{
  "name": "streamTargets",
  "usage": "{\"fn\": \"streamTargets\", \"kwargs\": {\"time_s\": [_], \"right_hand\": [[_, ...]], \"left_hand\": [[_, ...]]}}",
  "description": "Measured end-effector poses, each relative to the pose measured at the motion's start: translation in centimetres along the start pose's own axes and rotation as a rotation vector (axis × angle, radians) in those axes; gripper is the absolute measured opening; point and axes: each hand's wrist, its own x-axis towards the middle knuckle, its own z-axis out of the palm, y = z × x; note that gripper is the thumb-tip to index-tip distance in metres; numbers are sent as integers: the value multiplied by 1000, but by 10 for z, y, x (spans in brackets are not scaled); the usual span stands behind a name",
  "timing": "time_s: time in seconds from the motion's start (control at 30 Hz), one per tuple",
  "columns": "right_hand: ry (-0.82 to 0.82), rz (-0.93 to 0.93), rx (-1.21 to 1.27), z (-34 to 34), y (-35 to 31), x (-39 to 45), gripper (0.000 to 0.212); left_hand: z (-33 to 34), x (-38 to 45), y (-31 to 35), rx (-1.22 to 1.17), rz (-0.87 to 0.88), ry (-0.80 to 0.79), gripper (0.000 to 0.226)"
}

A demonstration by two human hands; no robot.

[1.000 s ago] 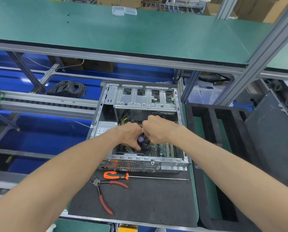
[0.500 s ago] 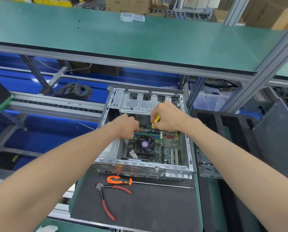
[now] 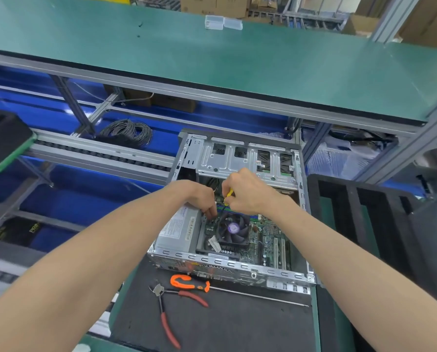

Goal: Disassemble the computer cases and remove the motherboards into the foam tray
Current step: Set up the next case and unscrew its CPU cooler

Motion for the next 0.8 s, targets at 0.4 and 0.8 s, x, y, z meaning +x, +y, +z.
{"fn": "streamTargets", "kwargs": {"time_s": [0.4,0.8], "right_hand": [[-74,-23,-138,12,-9,24,15],[-207,-145,-260,2,-22,29,6]], "left_hand": [[1,7,-5,-134,12,-54,58],[-3,7,-4,-52,30,-114,37]]}}
